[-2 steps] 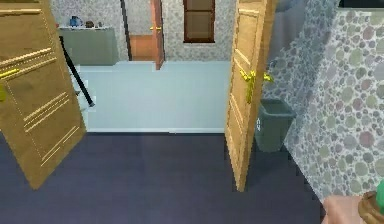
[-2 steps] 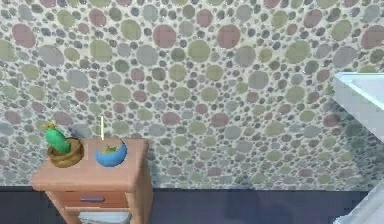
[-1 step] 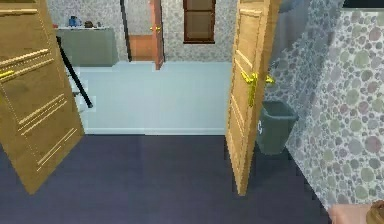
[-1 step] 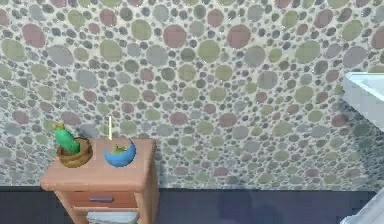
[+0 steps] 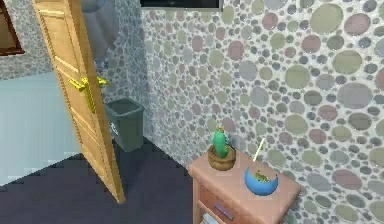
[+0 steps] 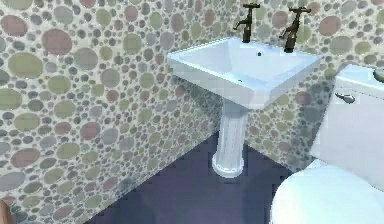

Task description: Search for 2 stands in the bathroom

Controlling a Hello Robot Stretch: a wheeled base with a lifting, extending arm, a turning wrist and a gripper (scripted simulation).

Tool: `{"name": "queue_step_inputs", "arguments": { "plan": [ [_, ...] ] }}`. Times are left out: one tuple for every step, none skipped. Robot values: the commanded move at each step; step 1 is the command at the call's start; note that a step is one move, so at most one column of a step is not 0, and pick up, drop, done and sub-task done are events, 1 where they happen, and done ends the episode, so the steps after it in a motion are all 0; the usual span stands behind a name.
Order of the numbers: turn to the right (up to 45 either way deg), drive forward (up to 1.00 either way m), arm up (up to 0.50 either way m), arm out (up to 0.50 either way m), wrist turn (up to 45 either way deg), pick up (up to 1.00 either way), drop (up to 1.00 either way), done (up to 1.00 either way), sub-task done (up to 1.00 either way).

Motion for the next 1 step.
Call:
{"name": "queue_step_inputs", "arguments": {
  "plan": [
    [15.0,0.00,0.00,0.00,0.0,0.00,0.00,0.00,0.00]
  ]
}}
